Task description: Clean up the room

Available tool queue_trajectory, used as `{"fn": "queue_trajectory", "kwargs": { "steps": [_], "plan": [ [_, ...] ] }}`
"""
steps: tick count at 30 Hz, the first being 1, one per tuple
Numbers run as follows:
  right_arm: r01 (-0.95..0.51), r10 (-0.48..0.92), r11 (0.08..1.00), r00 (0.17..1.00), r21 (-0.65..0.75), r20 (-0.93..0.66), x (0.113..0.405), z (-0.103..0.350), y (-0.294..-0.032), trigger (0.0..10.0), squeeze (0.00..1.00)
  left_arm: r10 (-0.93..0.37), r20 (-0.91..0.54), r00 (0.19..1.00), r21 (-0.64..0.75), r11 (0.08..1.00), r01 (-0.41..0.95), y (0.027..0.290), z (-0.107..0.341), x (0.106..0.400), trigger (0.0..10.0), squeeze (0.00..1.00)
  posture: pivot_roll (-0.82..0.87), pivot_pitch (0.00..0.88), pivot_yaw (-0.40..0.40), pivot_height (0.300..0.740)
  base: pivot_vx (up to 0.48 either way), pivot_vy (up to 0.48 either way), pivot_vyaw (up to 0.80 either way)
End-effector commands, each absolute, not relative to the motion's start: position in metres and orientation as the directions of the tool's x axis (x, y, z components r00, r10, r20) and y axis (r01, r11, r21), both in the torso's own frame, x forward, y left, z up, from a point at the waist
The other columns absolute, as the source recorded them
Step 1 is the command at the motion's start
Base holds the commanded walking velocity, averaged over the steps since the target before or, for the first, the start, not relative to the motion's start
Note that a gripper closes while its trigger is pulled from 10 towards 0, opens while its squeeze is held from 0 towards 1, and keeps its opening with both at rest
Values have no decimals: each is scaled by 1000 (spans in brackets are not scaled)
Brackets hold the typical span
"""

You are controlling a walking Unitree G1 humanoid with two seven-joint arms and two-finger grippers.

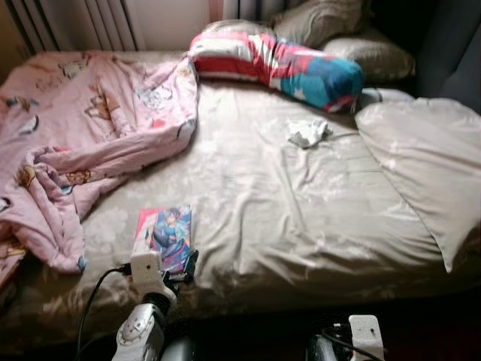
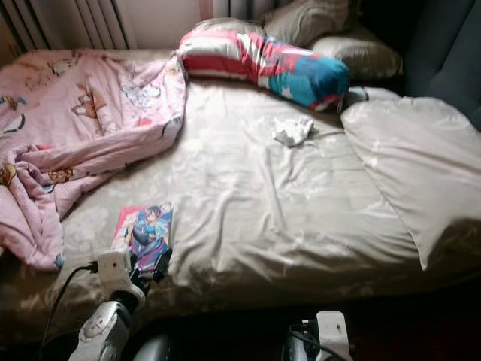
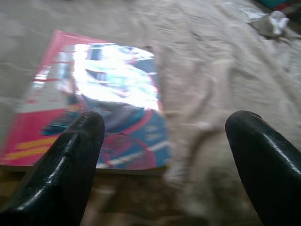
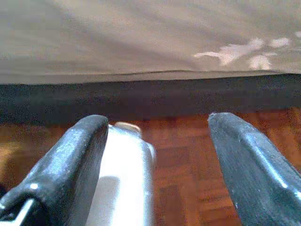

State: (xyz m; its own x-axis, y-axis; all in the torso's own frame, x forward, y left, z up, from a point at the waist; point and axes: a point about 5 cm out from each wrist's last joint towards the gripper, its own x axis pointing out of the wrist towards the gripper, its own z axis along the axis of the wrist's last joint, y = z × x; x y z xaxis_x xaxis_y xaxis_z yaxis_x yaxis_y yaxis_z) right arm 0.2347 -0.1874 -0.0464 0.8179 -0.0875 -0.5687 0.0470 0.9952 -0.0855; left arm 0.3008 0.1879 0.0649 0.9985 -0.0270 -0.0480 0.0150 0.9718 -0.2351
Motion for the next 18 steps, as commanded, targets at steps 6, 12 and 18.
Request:
{"fn": "queue_trajectory", "kwargs": {
  "steps": [6,12,18],
  "plan": [
    [69,-97,995,781,-68,-617,222,-56,-188,10000,0,-34,-73,997,-238,971,16,186,60,298,10000,0,35,216,3,587,0,256,0],
    [70,-96,995,778,-67,-621,221,-57,-187,10000,0,-35,-70,997,-235,972,18,187,61,298,10000,0,34,215,6,587,0,268,0],
    [70,-96,995,778,-67,-621,221,-57,-187,10000,0,-35,-70,997,-235,972,18,187,61,298,10000,0,34,215,6,587,0,266,0]
  ]
}}
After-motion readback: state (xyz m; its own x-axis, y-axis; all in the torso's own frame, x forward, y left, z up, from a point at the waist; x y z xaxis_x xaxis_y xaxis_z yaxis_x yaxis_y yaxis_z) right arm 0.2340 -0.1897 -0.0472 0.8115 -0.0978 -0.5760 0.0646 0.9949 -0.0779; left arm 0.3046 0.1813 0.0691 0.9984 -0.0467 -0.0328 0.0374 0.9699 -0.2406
